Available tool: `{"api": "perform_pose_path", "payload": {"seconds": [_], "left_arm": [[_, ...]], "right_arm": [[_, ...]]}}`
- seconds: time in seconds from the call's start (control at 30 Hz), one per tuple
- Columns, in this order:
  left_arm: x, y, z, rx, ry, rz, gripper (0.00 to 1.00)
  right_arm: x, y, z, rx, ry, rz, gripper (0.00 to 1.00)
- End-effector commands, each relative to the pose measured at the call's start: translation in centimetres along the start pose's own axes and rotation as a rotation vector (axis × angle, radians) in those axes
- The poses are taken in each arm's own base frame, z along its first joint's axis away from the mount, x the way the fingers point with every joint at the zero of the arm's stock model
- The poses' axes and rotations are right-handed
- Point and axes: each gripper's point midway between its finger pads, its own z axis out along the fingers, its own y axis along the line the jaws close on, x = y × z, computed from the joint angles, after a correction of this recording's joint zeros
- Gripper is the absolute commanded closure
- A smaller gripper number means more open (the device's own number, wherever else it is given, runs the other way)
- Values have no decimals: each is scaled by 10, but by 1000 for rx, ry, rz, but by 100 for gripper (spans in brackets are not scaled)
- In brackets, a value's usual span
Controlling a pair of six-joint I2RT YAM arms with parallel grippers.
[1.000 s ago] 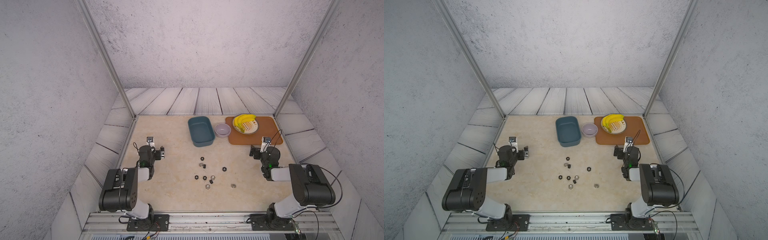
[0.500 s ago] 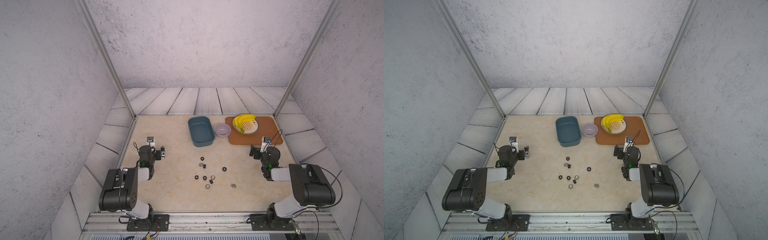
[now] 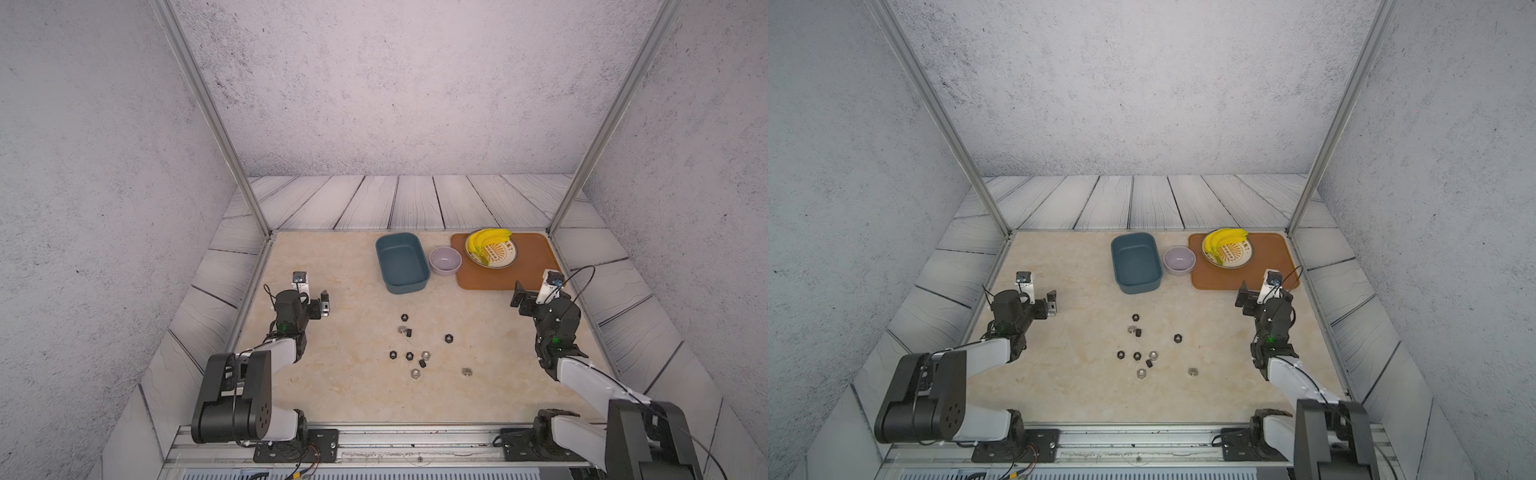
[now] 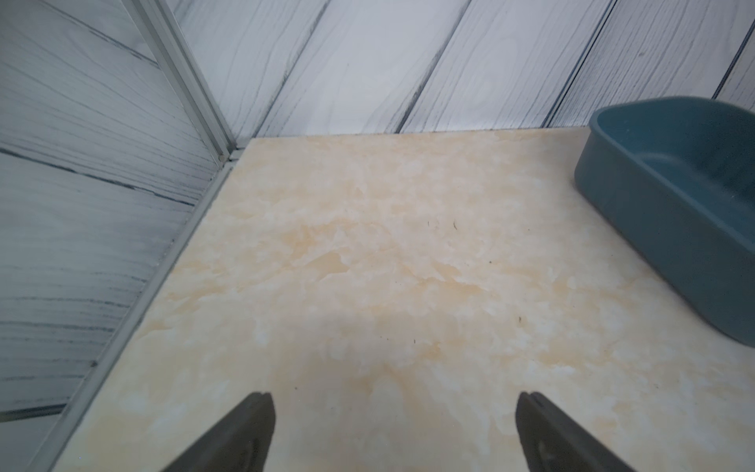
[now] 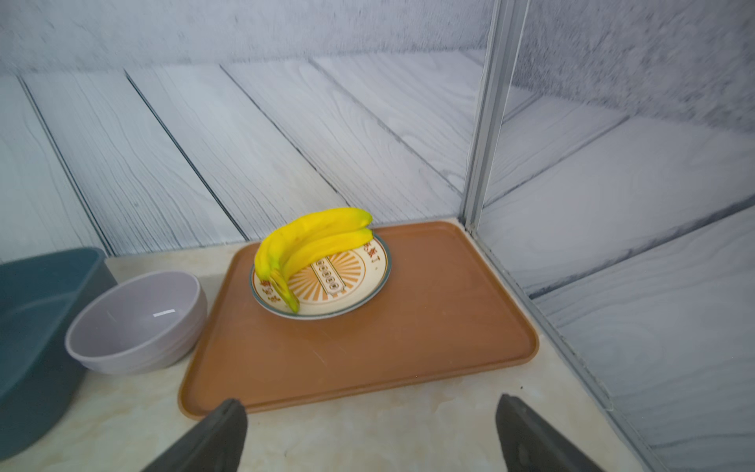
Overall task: Put the nuts on the desktop into the storage box
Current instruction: Move the storage box to the center of the board.
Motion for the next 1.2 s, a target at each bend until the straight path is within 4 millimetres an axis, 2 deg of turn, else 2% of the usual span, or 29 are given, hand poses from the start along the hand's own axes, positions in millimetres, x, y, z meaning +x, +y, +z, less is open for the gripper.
{"api": "perform_pose_path", "payload": {"seconds": [0.0, 0.1, 0.2, 0.27, 0.3, 0.37, 0.4, 0.43, 0.5, 0.6, 0.67, 0.8, 0.93, 1.03, 1.17], "left_arm": [[-17, -10, -11, -12, 12, 81, 2], [-36, -21, -24, -28, -22, 106, 2], [-52, -27, -33, -31, -28, 49, 2], [-62, -26, -40, -36, -12, -46, 2], [-70, -25, -43, -41, -8, -116, 2], [-82, -19, -52, -78, 16, -249, 2], [-87, -14, -57, -107, 34, -309, 2], [-91, -10, -62, -130, 45, -346, 2], [-97, -6, -73, -158, 73, -412, 2], [-105, -11, -83, -128, 98, -463, 2], [-102, -13, -90, -124, 135, -535, 2], [-108, -47, -98, 109, 185, -546, 2], [-102, -71, -105, 272, 265, -616, 2], [-97, -75, -111, 283, 329, -632, 2], [-95, -94, -125, 347, 380, -496, 2]], "right_arm": [[-8, 0, -18, -4, 59, 73, 1], [-38, 12, -40, -72, 54, 95, 1], [-58, 10, -52, -54, 64, 147, 1], [-70, -6, -59, 48, 59, 258, 1], [-70, -23, -65, 152, 68, 365, 1], [-55, -56, -91, 393, 124, 586, 1], [-51, -65, -103, 470, 137, 651, 1], [-48, -66, -107, 484, 153, 656, 1], [-56, -54, -105, 395, 173, 590, 1], [-59, -48, -106, 364, 180, 617, 1], [-56, -44, -105, 351, 205, 633, 1], [-47, -29, -101, 305, 285, 692, 1], [-34, 7, -90, 158, 418, 764, 1], [-25, 29, -81, 92, 511, 783, 1], [-15, 52, -71, 32, 609, 746, 1]]}}
